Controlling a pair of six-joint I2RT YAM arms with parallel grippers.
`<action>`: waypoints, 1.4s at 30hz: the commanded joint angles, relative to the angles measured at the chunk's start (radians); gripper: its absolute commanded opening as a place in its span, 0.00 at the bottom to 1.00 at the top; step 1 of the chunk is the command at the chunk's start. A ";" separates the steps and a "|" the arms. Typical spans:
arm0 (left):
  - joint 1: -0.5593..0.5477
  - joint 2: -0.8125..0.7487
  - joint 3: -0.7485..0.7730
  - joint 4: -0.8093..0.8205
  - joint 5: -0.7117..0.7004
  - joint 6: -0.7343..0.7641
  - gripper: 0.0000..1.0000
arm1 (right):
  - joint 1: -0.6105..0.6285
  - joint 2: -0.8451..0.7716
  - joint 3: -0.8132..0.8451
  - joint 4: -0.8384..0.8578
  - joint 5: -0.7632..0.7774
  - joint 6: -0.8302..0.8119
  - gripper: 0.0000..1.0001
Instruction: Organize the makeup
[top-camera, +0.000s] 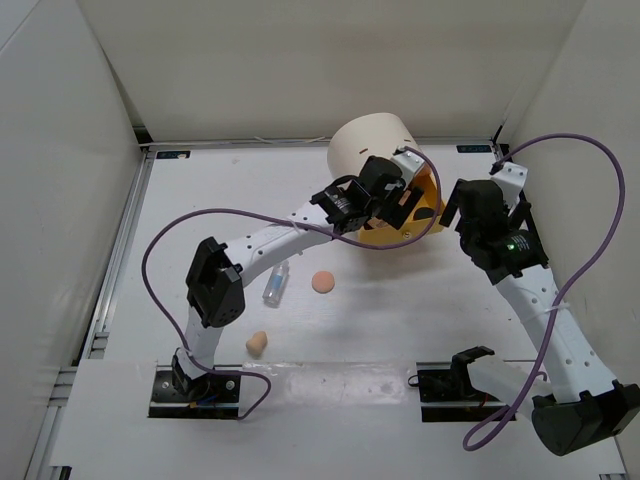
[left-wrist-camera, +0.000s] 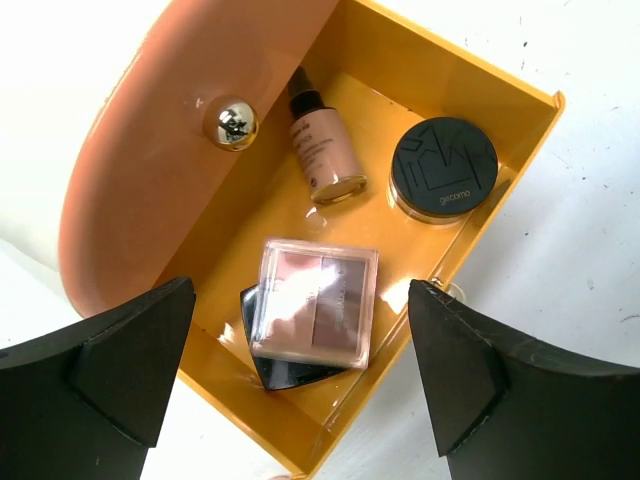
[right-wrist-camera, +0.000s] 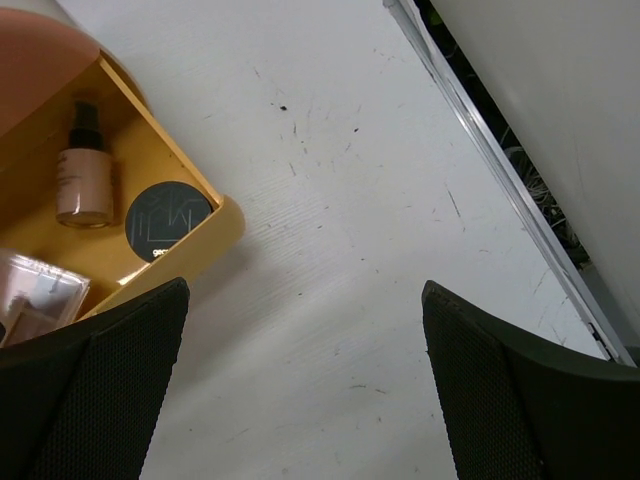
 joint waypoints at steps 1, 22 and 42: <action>0.003 -0.028 0.037 0.006 0.003 0.000 0.98 | -0.001 -0.004 0.030 -0.004 -0.036 -0.015 0.99; 0.380 -0.007 0.260 0.058 0.326 -0.096 0.98 | 0.005 -0.050 -0.197 0.149 -0.598 -0.291 0.94; 0.632 0.466 0.520 0.657 1.198 -0.389 0.98 | 0.017 0.097 -0.240 0.266 -0.774 -0.349 0.83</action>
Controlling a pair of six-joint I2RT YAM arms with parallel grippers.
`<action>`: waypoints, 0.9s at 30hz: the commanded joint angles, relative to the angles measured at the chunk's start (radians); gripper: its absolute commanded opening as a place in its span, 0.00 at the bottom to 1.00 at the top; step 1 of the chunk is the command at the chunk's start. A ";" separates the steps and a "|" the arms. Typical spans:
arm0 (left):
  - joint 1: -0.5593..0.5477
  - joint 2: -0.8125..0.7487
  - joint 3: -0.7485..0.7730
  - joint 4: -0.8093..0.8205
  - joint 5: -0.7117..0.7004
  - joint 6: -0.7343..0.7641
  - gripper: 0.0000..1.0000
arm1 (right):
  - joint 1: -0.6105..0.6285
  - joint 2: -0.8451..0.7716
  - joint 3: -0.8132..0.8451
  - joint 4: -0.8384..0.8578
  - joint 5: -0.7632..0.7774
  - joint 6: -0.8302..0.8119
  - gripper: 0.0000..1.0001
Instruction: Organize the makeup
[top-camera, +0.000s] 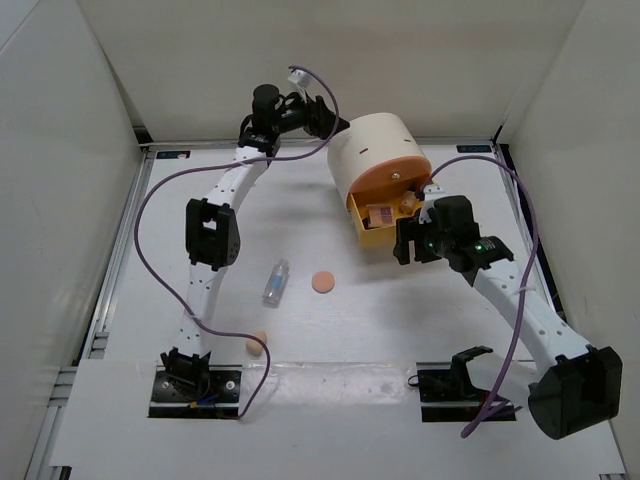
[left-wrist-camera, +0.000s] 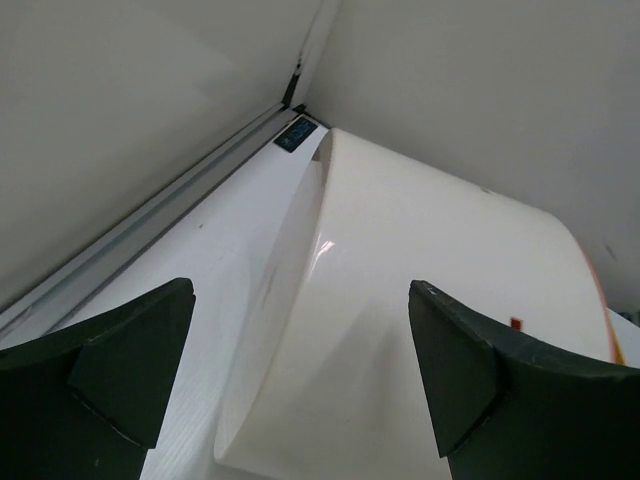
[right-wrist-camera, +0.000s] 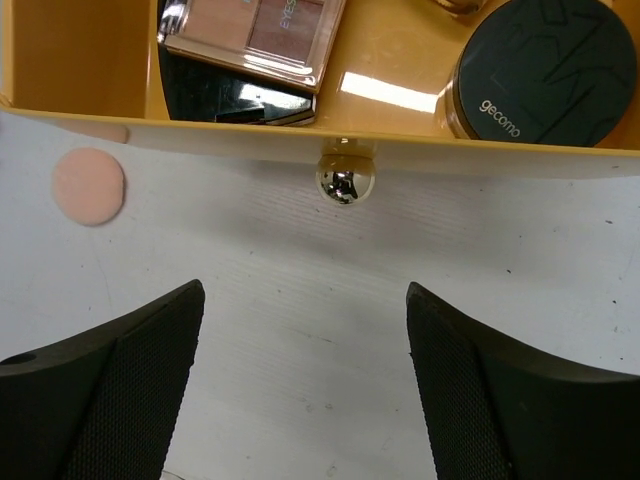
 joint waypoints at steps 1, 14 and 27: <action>0.010 -0.007 0.033 0.176 0.192 -0.079 0.98 | 0.006 0.036 0.003 0.057 0.001 -0.021 0.84; -0.014 0.098 -0.007 0.239 0.360 -0.081 0.98 | 0.018 0.208 0.112 0.253 0.081 -0.028 0.82; -0.030 0.110 -0.096 0.394 0.486 -0.202 0.98 | 0.036 0.325 0.197 0.464 0.182 -0.028 0.80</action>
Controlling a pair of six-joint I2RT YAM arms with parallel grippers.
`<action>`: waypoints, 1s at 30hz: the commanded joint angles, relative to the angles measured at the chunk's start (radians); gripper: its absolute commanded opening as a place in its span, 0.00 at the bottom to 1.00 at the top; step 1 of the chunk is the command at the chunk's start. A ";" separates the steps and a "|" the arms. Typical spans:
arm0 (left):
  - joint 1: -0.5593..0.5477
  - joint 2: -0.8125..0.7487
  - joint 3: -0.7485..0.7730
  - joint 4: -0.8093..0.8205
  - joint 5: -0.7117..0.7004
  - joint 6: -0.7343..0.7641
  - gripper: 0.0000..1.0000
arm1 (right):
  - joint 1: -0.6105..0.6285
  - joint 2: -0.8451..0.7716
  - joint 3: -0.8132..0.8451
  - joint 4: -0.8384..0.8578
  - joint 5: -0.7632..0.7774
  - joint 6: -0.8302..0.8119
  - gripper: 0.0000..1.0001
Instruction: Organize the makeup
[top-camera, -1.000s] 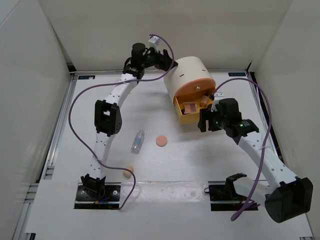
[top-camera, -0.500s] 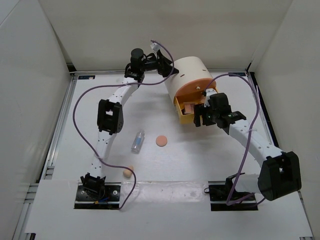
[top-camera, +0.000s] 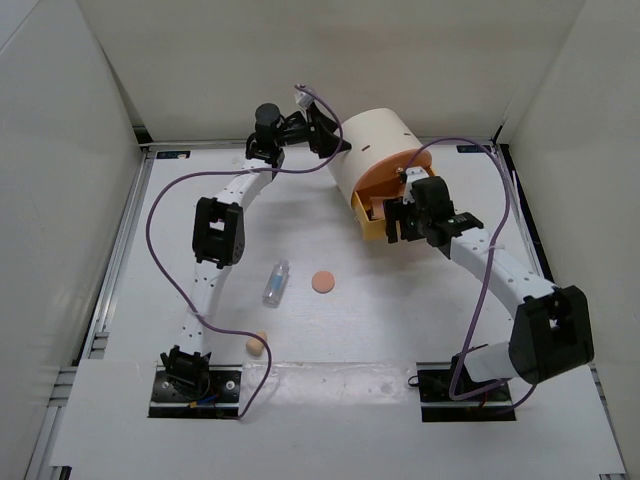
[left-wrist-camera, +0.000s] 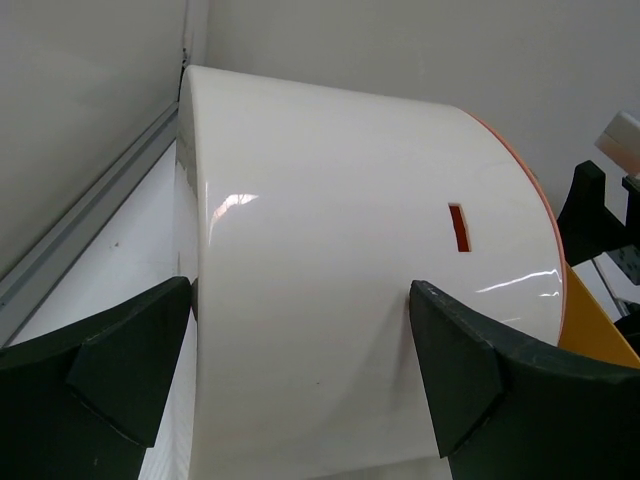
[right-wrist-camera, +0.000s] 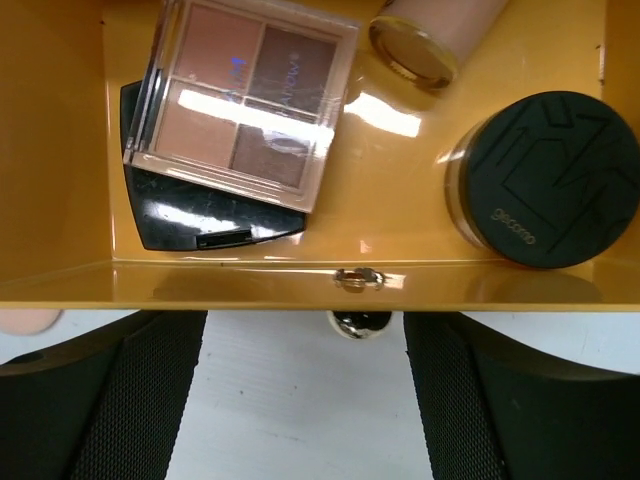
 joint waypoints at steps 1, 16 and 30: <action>-0.041 -0.002 -0.036 -0.014 0.171 -0.060 0.98 | 0.026 0.044 0.084 0.309 0.062 -0.005 0.80; -0.026 0.014 -0.045 0.023 0.187 -0.074 0.98 | 0.041 0.035 0.011 0.566 0.071 -0.171 0.39; -0.017 0.026 -0.042 0.133 0.199 -0.134 0.98 | 0.008 0.246 0.156 0.642 0.031 -0.238 0.32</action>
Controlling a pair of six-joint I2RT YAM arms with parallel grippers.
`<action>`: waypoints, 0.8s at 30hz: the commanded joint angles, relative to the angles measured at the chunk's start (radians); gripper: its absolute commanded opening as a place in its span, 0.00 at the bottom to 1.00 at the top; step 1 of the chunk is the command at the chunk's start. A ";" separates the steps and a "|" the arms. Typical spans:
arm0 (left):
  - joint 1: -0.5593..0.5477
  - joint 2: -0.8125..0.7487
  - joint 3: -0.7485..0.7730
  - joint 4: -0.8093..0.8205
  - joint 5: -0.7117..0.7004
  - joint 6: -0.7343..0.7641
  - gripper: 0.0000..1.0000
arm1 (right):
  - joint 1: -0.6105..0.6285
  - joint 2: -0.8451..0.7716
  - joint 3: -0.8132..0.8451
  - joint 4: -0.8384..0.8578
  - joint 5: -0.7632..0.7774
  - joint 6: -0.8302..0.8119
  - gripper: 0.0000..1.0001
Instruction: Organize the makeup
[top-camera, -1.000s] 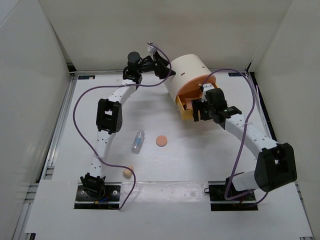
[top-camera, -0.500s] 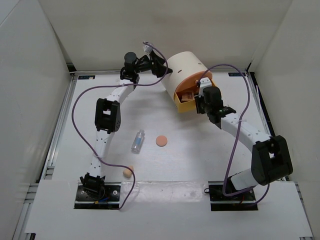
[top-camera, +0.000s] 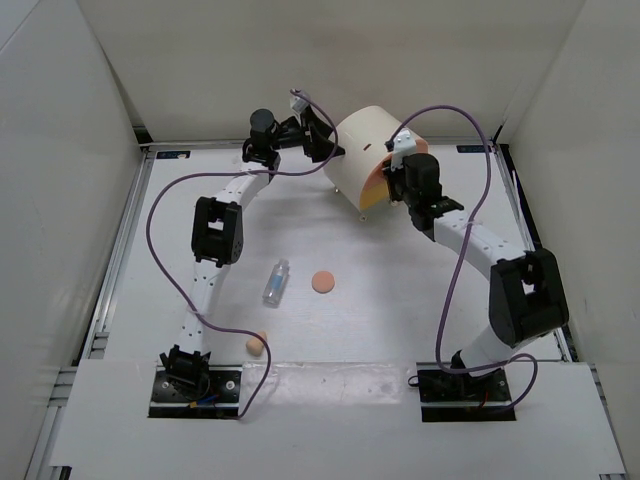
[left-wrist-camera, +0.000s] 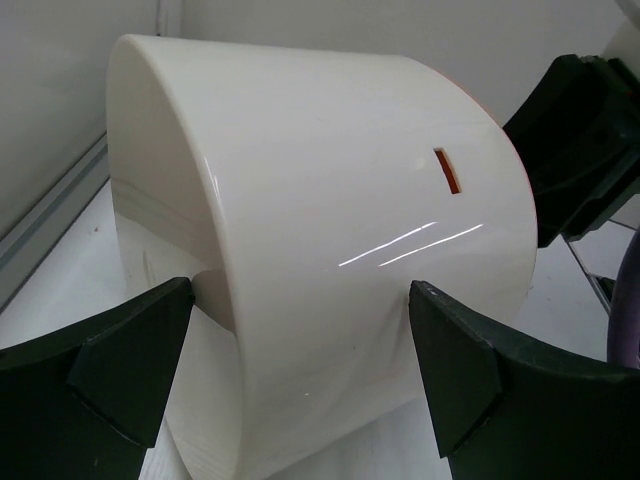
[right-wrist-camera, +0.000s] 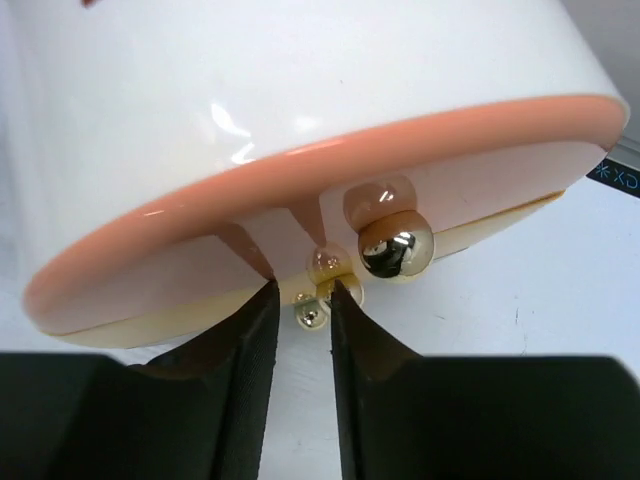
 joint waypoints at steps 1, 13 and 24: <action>-0.045 0.001 -0.013 0.015 0.121 -0.055 0.98 | -0.004 0.028 0.051 0.153 -0.054 0.007 0.33; 0.036 -0.005 -0.025 0.028 0.062 -0.137 0.98 | -0.065 -0.174 -0.069 0.017 -0.121 -0.012 0.61; 0.156 -0.189 -0.123 -0.240 -0.027 0.064 0.98 | -0.255 -0.132 -0.173 -0.117 -0.481 -0.022 0.99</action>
